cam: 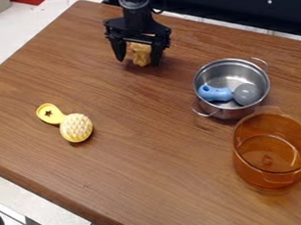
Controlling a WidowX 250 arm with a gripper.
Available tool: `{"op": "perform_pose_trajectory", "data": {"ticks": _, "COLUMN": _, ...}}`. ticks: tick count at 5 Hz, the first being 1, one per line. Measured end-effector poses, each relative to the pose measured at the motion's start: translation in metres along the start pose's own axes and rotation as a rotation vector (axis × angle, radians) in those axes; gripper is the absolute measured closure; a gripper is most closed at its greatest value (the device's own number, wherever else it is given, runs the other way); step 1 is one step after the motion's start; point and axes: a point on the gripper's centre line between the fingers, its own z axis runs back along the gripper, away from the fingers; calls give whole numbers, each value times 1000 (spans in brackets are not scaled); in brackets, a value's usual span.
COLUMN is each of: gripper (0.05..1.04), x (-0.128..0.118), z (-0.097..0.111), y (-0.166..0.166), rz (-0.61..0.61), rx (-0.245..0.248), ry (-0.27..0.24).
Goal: Pick up the chicken wings and put it in the orange pot
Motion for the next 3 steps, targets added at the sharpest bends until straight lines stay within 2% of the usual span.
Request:
{"op": "perform_pose_trajectory", "data": {"ticks": 1, "gripper": 110, "x": 10, "z": -4, "y": -2, "rz": 8, "rx": 4, "ry": -7}}
{"op": "perform_pose_trajectory", "data": {"ticks": 2, "gripper": 218, "x": 10, "z": -6, "y": -1, "rz": 5, "rx": 12, "ry": 1}}
{"op": "perform_pose_trajectory", "data": {"ticks": 3, "gripper": 501, "x": 9, "z": -6, "y": -1, "rz": -7, "rx": 12, "ry": 7}}
